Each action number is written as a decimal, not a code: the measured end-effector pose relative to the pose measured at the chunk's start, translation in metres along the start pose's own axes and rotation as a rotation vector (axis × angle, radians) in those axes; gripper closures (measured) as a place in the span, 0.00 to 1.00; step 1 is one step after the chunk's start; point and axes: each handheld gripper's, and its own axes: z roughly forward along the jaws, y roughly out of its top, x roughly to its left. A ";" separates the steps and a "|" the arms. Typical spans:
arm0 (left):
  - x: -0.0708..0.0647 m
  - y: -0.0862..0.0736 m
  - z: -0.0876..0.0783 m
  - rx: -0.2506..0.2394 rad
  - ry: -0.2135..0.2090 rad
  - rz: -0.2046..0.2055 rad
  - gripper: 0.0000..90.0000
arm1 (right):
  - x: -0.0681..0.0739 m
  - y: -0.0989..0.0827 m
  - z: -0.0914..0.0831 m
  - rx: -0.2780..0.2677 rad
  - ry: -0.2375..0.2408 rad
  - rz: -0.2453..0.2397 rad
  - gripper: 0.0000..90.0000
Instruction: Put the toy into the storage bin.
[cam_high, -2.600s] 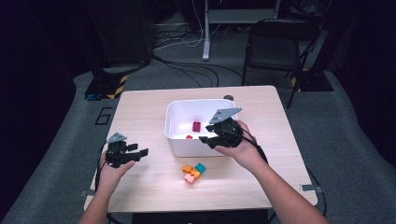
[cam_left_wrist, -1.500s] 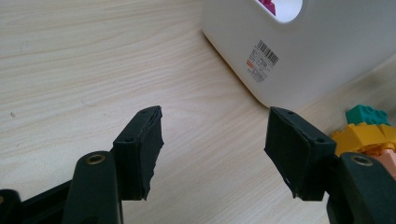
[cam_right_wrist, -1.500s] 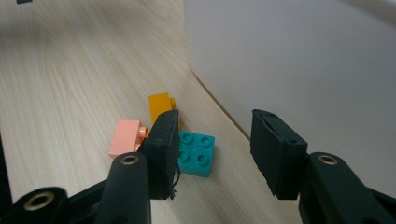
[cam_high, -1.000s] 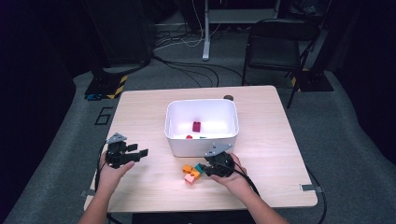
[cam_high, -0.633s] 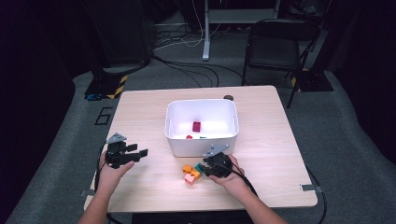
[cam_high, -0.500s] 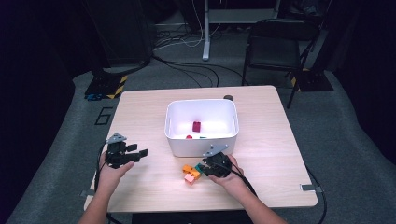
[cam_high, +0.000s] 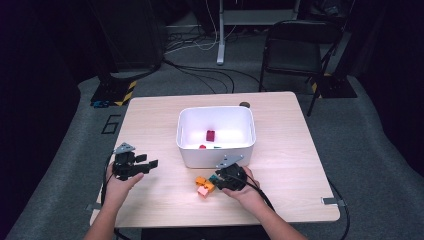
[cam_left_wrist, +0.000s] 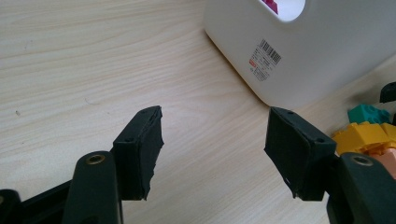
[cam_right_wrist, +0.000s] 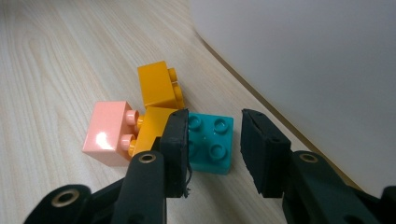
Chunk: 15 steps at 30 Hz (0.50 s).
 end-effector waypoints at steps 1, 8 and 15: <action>0.000 0.000 0.000 0.000 0.000 0.000 0.40 | -0.001 0.000 0.001 -0.003 0.002 -0.007 0.68; 0.000 0.000 0.000 -0.002 0.003 0.000 0.40 | -0.001 0.001 0.005 0.003 0.019 0.010 0.67; 0.000 0.000 -0.001 -0.004 0.002 -0.003 0.40 | -0.003 0.000 0.005 0.004 0.025 0.009 0.73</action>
